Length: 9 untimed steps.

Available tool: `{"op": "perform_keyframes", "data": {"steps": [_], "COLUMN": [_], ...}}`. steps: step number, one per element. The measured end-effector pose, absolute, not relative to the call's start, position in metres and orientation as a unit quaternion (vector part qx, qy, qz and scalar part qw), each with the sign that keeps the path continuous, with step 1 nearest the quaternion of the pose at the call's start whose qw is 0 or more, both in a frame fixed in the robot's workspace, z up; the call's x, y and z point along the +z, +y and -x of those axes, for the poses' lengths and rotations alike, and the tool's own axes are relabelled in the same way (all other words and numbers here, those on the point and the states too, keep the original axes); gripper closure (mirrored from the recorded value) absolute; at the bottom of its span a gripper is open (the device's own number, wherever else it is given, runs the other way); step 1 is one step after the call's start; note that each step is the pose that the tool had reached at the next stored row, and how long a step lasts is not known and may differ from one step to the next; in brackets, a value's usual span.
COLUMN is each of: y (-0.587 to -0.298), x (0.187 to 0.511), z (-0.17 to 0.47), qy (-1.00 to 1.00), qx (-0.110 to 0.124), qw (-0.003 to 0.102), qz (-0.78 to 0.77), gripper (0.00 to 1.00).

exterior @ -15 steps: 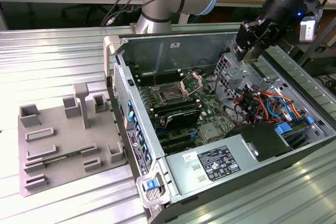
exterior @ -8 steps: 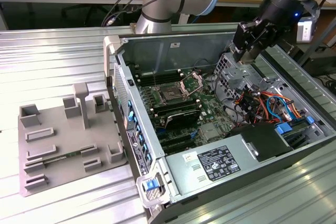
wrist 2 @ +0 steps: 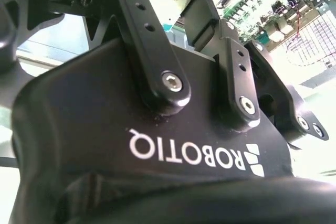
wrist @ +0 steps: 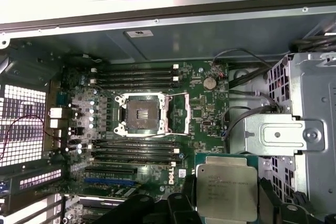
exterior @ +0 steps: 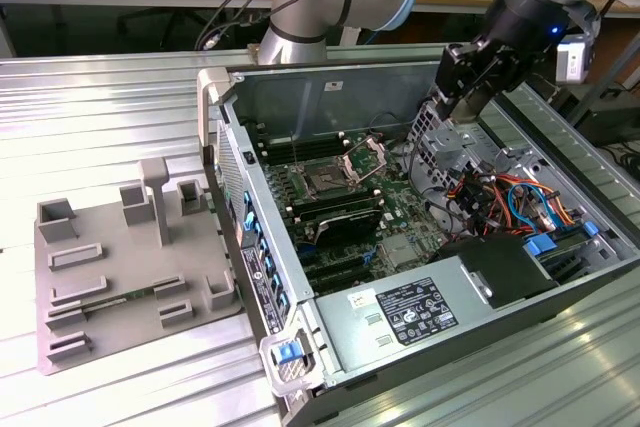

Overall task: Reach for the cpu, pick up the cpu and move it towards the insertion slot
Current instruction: 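Pick up the cpu and move it towards the insertion slot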

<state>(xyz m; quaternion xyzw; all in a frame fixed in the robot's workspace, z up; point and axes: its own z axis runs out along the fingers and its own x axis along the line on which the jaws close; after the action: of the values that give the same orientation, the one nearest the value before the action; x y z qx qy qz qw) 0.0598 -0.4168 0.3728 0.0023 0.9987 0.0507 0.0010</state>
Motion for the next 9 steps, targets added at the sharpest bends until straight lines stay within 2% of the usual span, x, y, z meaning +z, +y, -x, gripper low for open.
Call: {"op": "perform_keyframes", "data": {"steps": [9], "y": [-0.4169], "x": [0.3687], "z": [-0.0597], "qy": [0.999], "qx": [0.051], "qw": [0.001], "qz": [-0.002], "gripper": [0.45]}}
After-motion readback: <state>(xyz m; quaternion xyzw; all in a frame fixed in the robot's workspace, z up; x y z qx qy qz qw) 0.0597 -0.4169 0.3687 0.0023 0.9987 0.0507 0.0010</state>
